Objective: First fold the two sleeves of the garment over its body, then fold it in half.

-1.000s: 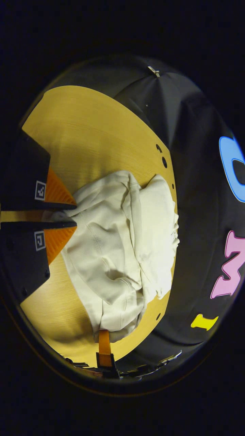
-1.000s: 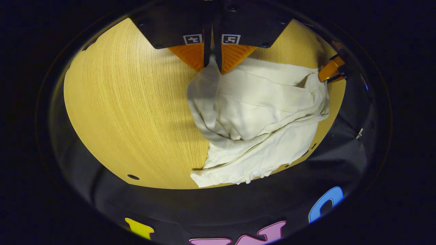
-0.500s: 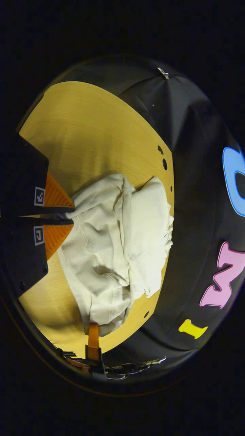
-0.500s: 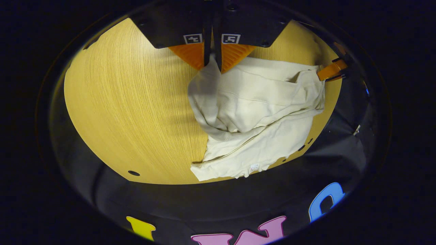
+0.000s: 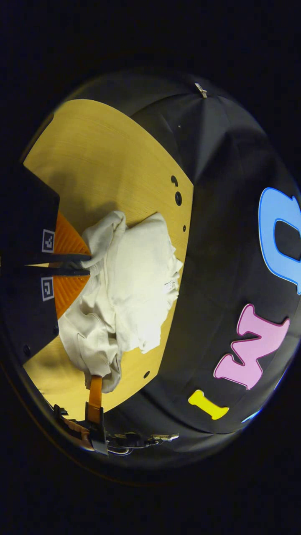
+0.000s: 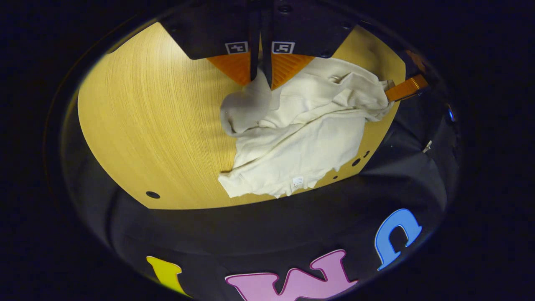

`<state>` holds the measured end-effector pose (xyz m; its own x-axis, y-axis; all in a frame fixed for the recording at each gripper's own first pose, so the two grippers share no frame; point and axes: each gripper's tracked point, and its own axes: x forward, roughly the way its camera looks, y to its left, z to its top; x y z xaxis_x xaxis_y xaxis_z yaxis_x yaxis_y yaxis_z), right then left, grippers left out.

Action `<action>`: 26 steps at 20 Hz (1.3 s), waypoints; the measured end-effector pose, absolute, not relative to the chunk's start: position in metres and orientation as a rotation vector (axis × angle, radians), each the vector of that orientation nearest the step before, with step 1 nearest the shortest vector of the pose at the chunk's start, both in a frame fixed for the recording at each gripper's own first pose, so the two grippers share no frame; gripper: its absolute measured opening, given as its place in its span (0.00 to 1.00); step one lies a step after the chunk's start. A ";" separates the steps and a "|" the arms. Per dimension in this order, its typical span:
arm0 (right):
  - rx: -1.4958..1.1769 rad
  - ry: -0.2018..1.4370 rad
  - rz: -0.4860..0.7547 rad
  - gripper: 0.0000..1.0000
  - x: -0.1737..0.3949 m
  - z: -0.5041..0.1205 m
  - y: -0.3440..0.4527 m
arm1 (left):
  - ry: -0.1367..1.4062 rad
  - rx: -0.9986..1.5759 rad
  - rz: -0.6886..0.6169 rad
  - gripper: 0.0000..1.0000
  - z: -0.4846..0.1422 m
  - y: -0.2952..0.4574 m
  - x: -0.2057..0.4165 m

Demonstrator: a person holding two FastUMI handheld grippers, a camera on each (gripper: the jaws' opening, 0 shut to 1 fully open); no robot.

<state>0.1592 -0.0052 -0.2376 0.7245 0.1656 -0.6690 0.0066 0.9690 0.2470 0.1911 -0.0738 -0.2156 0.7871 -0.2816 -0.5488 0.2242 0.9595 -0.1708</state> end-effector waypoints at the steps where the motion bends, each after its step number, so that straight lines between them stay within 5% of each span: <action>1: 0.233 0.742 0.100 0.06 0.168 -0.230 -0.003 | 0.594 -0.104 -0.275 0.07 -0.208 -0.076 0.199; 9: 0.300 0.636 0.120 0.05 0.249 -0.171 0.009 | 0.451 -0.120 -0.295 0.06 -0.135 -0.087 0.270; 18: 0.359 0.570 0.096 0.05 0.338 -0.141 0.026 | 0.354 -0.140 -0.294 0.06 -0.111 -0.104 0.350; 26: 0.417 0.573 -0.044 0.05 0.426 -0.167 0.006 | 0.348 -0.113 -0.242 0.06 -0.135 -0.091 0.462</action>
